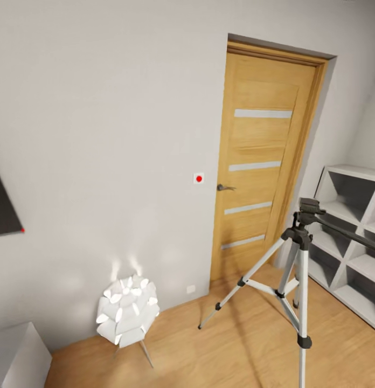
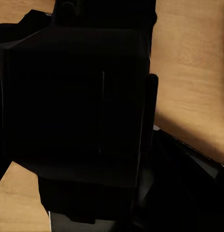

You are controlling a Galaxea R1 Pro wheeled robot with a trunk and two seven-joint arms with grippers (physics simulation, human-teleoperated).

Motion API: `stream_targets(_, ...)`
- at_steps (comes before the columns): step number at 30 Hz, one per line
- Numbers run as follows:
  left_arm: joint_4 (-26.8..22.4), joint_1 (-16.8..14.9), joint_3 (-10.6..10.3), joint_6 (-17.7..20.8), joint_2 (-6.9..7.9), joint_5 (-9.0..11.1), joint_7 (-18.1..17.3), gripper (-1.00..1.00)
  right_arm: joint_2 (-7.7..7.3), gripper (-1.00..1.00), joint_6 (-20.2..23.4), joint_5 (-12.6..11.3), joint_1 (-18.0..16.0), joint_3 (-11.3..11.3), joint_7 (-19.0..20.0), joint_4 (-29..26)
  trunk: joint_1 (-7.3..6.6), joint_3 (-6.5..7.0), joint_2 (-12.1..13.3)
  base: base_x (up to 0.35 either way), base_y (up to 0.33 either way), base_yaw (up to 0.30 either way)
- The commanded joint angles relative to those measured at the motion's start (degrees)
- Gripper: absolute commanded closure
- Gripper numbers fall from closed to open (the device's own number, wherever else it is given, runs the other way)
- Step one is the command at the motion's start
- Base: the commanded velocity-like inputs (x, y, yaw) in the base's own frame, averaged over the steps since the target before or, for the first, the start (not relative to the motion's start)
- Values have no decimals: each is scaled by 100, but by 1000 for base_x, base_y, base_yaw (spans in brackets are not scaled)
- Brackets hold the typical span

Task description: Attach the digital camera to the camera tripod in the bedroom.

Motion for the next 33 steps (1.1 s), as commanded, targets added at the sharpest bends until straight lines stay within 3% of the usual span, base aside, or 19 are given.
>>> stream_targets(1,-2,1,-50,-7,0,27,10,100,-2,-100,-30,45,-6,-49,11,19,4,-2,-3,242,274,-293)
stream_targets(20,-2,1,-68,-2,0,22,7,100,-8,-100,-30,40,-6,-52,11,19,4,-2,-3,233,269,-293)
stream_targets(33,-2,1,-68,-17,-9,28,12,100,-9,-100,-30,40,-6,-56,11,25,4,-2,-3,35,40,-293)
